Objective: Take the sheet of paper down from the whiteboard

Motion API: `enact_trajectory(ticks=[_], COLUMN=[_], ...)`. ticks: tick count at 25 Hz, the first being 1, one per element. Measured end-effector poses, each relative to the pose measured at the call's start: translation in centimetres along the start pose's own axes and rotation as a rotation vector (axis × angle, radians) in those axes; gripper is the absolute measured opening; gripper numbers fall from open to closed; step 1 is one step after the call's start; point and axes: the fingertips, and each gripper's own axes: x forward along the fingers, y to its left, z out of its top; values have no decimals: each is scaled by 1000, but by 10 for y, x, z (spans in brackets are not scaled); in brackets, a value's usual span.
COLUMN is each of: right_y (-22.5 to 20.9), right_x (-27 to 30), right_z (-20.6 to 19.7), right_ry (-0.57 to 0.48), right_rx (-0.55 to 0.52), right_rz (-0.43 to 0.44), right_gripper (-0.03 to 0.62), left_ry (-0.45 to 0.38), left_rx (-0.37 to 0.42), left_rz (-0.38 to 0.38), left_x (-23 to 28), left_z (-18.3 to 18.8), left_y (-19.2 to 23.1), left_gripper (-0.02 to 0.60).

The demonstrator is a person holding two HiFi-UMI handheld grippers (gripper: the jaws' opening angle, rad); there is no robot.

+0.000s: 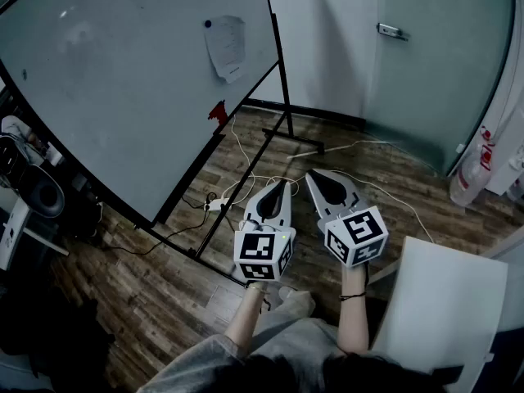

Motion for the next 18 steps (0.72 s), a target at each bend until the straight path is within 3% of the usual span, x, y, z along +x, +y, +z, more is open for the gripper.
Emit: enact_trajectory(ticks=[12,18], right_y=[1,-18], right_x=[21,50], right_z=[-12,-7], right_ry=[23,7], right_rx=[20,17], right_rz=[21,33], right_gripper=[0,0], left_ry=[31,37], left_rx=[-43,-29], left_rz=[34,29], left_x=[6,33], left_z=[-13,-10], left_y=[25,45], left_gripper=[6,6])
